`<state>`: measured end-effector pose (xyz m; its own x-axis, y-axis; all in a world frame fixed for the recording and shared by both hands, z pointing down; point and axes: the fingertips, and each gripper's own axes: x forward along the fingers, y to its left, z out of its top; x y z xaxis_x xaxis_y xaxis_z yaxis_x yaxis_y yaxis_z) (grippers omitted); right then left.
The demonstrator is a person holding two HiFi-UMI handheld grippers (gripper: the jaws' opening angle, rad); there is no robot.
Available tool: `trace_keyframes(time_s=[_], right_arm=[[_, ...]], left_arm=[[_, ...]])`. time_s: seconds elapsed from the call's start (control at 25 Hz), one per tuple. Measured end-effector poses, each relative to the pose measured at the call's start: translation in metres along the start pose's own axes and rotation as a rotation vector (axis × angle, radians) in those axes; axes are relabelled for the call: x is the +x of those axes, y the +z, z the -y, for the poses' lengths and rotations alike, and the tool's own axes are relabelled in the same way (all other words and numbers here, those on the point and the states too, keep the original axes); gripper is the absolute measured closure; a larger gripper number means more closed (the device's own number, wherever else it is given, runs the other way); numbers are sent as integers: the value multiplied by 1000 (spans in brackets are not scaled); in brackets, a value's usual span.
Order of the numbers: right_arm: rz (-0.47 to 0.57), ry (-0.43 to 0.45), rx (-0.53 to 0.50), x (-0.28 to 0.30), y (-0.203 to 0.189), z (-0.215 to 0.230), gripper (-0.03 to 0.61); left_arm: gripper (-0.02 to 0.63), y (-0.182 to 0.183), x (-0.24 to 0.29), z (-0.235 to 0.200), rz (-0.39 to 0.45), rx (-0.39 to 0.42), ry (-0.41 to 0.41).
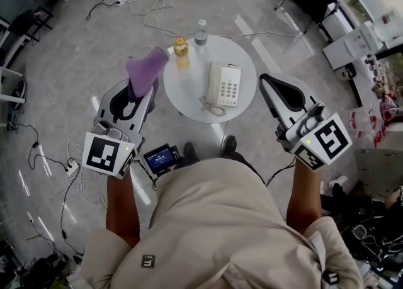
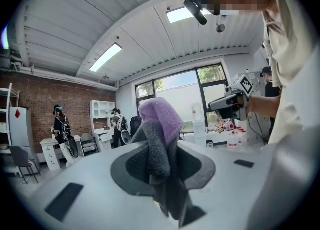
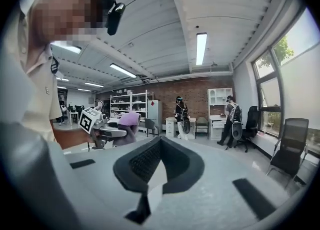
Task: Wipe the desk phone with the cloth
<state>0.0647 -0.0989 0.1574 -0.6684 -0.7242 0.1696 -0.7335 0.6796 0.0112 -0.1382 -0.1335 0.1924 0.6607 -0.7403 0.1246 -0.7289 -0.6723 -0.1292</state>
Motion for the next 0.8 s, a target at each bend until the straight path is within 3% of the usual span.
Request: trace_keyframes(time_s=[0.8], right_arm=[[0, -49, 39, -16, -2, 11, 588]], left_arm=[[523, 6, 6, 6, 2, 7, -25]])
